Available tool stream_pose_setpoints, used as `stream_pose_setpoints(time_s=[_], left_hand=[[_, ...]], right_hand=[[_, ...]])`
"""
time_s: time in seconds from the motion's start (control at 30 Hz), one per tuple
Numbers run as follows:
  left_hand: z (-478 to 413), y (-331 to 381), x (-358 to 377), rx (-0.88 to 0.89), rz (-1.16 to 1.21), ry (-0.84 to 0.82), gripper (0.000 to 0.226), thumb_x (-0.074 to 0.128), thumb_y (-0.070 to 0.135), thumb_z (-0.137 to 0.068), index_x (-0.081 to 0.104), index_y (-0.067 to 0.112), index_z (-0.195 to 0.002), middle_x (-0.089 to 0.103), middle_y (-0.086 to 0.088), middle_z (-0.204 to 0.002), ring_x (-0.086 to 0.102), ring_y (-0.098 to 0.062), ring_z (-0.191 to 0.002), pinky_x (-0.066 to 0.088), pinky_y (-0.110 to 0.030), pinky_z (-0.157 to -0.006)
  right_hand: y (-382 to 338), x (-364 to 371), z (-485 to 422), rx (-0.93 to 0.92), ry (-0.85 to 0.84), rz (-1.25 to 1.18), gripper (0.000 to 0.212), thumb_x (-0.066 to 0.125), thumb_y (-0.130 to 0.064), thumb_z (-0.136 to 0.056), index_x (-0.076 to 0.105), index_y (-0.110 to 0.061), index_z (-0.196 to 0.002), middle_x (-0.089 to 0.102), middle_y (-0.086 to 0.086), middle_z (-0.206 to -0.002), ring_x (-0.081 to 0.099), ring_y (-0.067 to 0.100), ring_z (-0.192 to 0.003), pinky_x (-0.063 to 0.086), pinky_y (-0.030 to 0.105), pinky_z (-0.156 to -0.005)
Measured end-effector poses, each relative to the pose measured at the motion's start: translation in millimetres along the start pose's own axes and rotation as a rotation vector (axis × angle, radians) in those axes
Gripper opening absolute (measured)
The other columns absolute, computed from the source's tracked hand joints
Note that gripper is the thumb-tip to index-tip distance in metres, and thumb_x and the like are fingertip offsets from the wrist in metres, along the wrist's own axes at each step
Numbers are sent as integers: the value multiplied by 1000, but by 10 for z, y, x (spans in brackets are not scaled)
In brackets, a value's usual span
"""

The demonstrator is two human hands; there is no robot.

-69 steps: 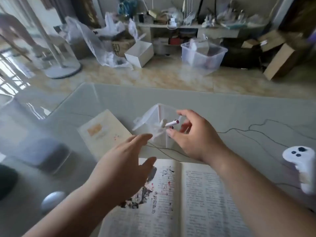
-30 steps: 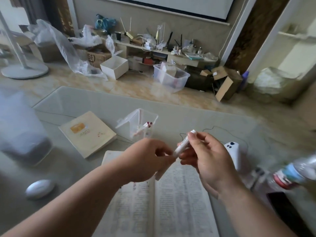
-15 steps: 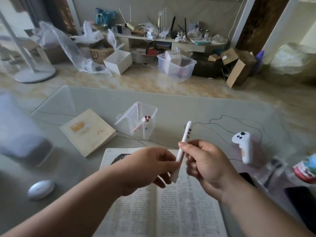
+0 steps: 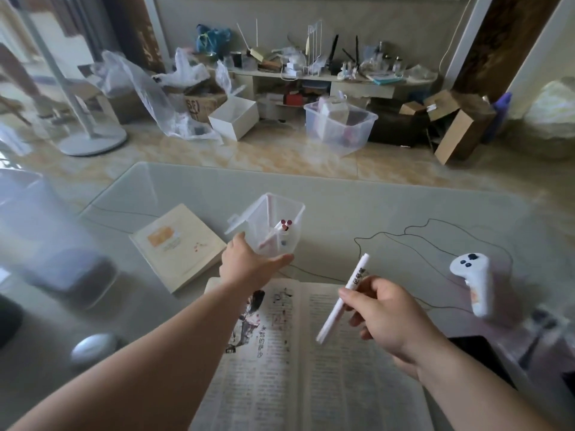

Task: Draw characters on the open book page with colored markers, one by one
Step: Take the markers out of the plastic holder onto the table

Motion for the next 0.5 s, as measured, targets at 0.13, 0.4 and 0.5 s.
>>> stream_pose_setpoints(time_s=[0.13, 0.4, 0.5], left_hand=[[-53, 60, 105, -10, 55, 72, 113, 79, 71, -45, 38, 22, -138, 51, 4, -135, 45, -23, -129, 39, -48, -104], [18, 334, 122, 273, 212, 98, 88, 80, 28, -62, 37, 24, -139, 52, 7, -130, 50, -15, -118, 44, -30, -94], [211, 563, 106, 554, 115, 110, 83, 81, 15, -62, 42, 17, -136, 48, 5, -131, 38, -13, -125, 35, -24, -99]], right_hand=[[205, 29, -198, 100, -72, 213, 18, 63, -19, -90, 61, -4, -81, 74, 15, -69, 63, 23, -53, 40, 26, -42], [317, 71, -321, -35, 32, 628, 36, 70, -48, -79, 60, -15, -70, 65, -4, -61, 64, 20, -63, 53, 33, -61], [36, -134, -385, -70, 188, -9, 26, 66, -47, -87, 61, -21, -89, 66, 3, -84, 64, 25, -76, 58, 48, -73]])
Point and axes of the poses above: each hand's wrist, its own z-axis away from the middle knuckle, its own x-axis out of the palm, y = z × x, the point moved 7 cm from there along -z, towards the middle knuckle
